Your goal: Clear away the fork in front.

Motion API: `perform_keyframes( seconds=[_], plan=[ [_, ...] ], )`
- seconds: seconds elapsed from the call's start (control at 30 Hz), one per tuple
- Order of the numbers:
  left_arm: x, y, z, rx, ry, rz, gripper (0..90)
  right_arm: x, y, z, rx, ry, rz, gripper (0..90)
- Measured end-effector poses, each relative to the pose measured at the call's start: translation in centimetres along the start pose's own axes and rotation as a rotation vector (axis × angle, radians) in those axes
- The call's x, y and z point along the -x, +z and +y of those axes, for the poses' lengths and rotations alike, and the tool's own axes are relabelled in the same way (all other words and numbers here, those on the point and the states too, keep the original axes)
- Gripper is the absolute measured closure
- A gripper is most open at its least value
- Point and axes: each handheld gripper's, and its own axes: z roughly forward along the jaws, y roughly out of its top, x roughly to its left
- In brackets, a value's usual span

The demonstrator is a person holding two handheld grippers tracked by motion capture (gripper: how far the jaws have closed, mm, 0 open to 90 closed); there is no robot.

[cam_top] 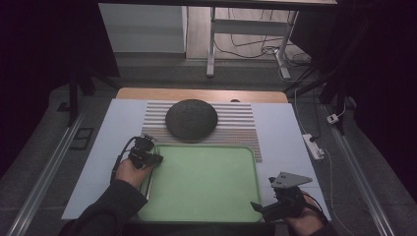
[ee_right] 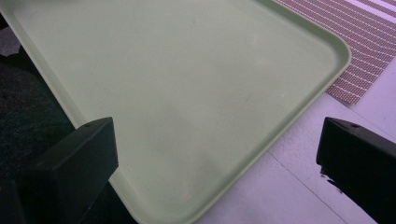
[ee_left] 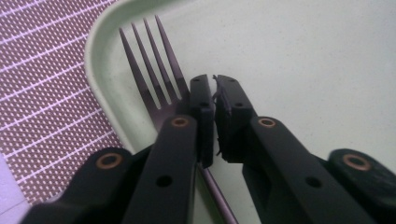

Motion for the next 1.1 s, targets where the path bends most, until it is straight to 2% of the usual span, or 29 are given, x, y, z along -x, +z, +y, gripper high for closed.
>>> perform_keyframes(
  seconds=[0.13,0.3,0.5,0.6,0.67,0.73,0.9,1.1],
  plan=[
    [0.2,-0.4,0.1,0.019,0.003,-0.028,77.5,0.0,0.0,0.0,0.002,0.0,0.002,0.0],
    [0.8,-1.1,0.1,0.056,0.041,-0.039,67.8,0.0,0.0,0.0,-0.005,0.003,0.002,0.0],
    [1.5,-1.7,-0.1,0.087,0.1,-0.032,44.9,0.1,0.0,0.0,-0.008,0.013,0.005,0.0],
    [1.5,-1.7,-0.2,0.099,0.109,-0.063,34.6,0.2,0.0,0.0,-0.01,0.012,0.008,0.0],
    [1.6,-1.7,-0.2,0.106,0.088,-0.073,29.0,0.1,0.0,0.0,-0.01,0.011,0.009,0.0],
    [1.6,-1.9,-0.2,0.104,0.084,-0.093,23.8,0.1,0.0,0.0,-0.01,0.012,0.011,0.0],
    [1.8,-2.9,-0.8,0.14,0.133,-0.159,9.2,0.2,0.0,0.0,-0.011,0.013,0.011,0.0],
    [1.9,-4.4,-1.7,0.197,0.143,-0.206,1.1,0.2,0.0,0.0,-0.008,0.019,0.013,0.0]
  ],
)
